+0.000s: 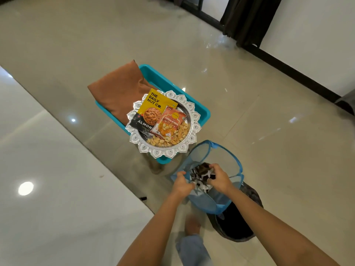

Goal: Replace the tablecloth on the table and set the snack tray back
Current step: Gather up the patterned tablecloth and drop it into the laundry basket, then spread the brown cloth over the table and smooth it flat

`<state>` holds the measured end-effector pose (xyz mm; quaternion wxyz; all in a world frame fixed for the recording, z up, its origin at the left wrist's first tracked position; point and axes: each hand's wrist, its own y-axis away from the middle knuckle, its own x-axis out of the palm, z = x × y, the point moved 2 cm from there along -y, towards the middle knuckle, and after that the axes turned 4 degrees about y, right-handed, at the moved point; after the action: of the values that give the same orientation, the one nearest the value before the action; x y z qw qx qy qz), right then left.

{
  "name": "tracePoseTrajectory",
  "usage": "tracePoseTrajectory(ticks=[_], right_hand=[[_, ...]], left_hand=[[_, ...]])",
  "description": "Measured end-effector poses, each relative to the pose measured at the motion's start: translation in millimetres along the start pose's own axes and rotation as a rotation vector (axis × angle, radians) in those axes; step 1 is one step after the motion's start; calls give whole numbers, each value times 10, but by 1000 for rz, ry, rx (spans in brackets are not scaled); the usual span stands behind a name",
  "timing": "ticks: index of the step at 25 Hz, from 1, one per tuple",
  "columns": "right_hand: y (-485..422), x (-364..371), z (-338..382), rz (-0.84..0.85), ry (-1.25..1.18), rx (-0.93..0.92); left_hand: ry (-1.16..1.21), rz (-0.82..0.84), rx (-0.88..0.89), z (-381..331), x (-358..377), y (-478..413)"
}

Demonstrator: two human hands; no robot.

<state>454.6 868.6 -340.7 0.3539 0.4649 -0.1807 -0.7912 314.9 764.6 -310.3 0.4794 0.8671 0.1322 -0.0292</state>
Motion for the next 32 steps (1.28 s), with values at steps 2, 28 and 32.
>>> tracePoseTrajectory(ticks=[2,28,32], right_hand=[[157,39,82,-26,14,18],[-32,-97,3538,-160,7,-443],[-837,-146,3968,-113,59,-492]], left_hand=[[-17,2,39,-45,-42,174],[433,-389,232,-667,-2961,413],[493,-617,88,-974,-3706,-436]])
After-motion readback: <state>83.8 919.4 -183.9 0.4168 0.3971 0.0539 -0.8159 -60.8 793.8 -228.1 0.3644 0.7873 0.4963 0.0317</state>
